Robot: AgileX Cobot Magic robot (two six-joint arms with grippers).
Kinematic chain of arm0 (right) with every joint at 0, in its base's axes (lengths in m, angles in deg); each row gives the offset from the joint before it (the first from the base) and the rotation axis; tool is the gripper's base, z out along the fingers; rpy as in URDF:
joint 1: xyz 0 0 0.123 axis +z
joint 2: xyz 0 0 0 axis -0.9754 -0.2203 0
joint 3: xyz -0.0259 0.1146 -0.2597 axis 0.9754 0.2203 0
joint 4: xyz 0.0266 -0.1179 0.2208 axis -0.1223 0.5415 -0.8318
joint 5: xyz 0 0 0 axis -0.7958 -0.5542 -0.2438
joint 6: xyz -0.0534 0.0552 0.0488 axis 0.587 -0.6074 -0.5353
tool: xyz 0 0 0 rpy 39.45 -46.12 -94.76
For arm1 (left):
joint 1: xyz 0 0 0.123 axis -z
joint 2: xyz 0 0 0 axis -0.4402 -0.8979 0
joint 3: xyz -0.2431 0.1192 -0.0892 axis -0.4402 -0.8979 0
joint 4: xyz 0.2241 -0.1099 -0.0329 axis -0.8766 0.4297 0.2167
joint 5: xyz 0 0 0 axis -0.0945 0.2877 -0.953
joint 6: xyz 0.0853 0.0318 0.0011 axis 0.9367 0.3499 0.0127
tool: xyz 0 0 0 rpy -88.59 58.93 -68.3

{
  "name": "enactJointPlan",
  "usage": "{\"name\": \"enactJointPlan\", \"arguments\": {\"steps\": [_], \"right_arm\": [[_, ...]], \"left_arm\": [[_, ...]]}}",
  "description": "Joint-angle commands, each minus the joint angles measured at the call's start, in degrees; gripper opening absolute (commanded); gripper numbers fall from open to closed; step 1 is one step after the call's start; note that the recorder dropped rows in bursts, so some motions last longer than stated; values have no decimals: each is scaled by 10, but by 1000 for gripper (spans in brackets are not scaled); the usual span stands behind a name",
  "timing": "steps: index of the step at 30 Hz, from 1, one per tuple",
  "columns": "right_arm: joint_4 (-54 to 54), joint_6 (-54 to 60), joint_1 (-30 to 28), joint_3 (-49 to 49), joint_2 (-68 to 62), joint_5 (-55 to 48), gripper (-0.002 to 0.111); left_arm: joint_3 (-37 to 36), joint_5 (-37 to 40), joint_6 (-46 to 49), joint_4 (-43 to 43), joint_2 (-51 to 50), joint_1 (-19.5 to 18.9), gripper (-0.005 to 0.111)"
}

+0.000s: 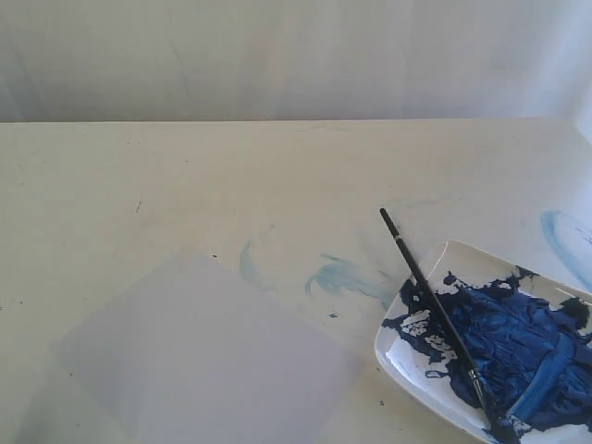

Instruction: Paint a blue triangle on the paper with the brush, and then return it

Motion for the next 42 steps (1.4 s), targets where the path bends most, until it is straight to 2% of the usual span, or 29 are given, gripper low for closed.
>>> {"name": "enactJointPlan", "arguments": {"steps": [1,4,9,12,16,19,22,28,31,37,42], "right_arm": [[69,-58,-1,-57,-24,-158,0],[72,-57,-1,-141,-111,-312,0],[38,-2,-1,-290,-297,-463,0],[-91,124,1,-389,-420,-550,0],[-365,430,22,-502,-565,-686,0],[-424,480,60,-555,-634,-716,0],[-361,442,115,-602,-680,-688,0],[-48,207,240,-707,-764,-700,0],[42,153,275,-737,-804,-718,0],[50,152,284,-746,-879,-685,0],[51,152,284,-781,-955,-760,0]], "left_arm": [[-1,1,2,-1,3,2,0],[-1,1,2,-1,3,2,0],[-1,1,2,-1,3,2,0],[-1,1,2,-1,3,2,0],[-1,1,2,-1,3,2,0],[-1,1,2,-1,3,2,0],[-1,1,2,-1,3,2,0],[-1,1,2,-1,3,2,0],[-1,1,2,-1,3,2,0],[-1,1,2,-1,3,2,0],[-1,1,2,-1,3,2,0]]}}
